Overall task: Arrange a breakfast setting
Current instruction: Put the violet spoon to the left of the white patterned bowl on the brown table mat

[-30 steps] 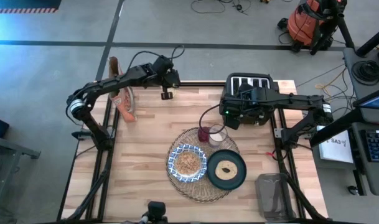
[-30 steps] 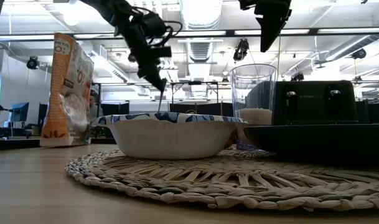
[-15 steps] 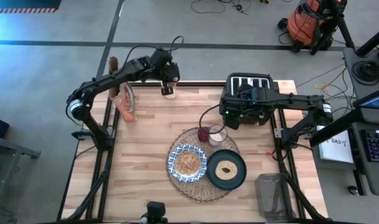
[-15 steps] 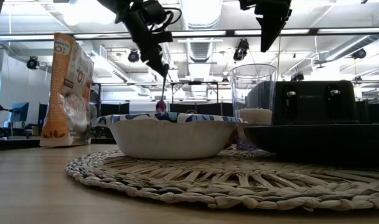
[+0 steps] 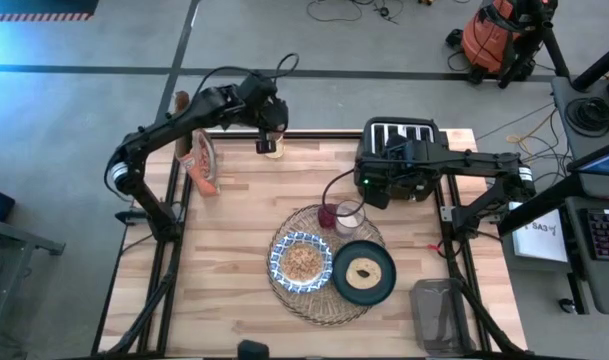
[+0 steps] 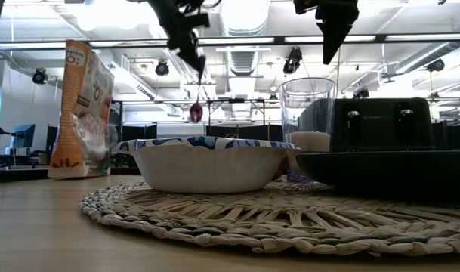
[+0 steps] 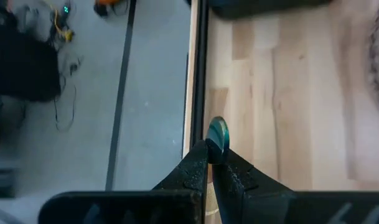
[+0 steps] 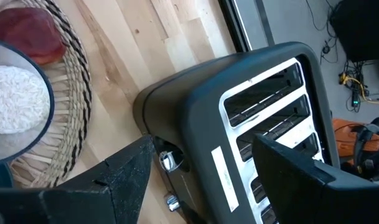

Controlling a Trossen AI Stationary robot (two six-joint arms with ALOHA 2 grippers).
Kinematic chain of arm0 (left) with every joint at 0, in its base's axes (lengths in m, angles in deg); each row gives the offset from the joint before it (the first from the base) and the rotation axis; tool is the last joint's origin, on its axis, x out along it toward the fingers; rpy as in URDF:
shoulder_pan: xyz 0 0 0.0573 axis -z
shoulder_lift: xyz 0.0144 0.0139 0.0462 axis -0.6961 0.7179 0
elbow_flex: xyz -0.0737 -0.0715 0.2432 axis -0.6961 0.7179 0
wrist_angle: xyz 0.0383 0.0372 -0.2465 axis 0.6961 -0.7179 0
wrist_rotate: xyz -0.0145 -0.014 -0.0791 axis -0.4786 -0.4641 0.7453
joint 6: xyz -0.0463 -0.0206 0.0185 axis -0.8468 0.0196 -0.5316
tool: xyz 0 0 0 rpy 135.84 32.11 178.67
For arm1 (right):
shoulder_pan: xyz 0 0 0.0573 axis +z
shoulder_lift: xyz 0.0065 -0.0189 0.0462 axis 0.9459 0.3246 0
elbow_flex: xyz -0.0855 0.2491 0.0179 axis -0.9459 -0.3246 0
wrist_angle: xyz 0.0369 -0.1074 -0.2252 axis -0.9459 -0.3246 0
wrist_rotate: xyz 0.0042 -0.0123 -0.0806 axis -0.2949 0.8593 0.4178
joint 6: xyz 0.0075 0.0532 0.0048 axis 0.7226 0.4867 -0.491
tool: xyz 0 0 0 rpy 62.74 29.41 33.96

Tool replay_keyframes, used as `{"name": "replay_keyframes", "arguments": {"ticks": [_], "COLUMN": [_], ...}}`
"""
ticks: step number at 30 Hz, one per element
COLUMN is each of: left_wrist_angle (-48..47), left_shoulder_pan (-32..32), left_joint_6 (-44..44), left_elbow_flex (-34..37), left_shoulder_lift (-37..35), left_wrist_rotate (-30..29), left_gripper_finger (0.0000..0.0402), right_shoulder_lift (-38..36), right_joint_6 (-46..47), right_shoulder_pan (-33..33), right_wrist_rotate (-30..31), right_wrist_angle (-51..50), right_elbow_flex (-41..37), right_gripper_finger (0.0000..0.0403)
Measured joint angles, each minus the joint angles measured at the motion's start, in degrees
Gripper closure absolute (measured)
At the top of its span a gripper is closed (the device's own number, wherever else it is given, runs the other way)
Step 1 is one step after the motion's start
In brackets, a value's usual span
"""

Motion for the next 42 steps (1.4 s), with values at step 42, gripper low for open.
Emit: {"name": "replay_keyframes", "arguments": {"ticks": [42], "left_wrist_angle": [-19.92], "left_shoulder_pan": [31.39], "left_joint_6": [-26.59], "left_elbow_flex": [2.08], "left_shoulder_lift": [-4.56], "left_wrist_rotate": [-0.98], "left_gripper_finger": [0.0401], "right_shoulder_lift": [-43.66], "right_joint_6": [7.80], "right_shoulder_pan": [3.41], "right_wrist_rotate": [-4.49], "right_wrist_angle": [34.75], "right_elbow_flex": [-51.68], "right_gripper_finger": [0.0142]}}
